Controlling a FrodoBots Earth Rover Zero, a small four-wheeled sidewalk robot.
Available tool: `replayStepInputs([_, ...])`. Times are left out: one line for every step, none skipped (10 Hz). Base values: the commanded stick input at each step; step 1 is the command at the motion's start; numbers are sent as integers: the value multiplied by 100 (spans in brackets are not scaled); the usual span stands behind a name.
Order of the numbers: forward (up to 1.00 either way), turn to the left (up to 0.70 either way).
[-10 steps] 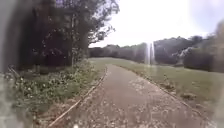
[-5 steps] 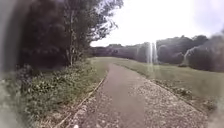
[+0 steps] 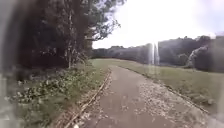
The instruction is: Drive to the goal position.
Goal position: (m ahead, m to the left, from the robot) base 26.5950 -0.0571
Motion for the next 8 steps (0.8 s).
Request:
replayStepInputs([100, 0])
replayStepInputs([100, 0])
replayStepInputs([100, 0])
replayStepInputs([100, 0])
replayStepInputs([100, 0])
replayStepInputs([100, -2])
replayStepInputs([100, -4])
replayStepInputs([100, -5])
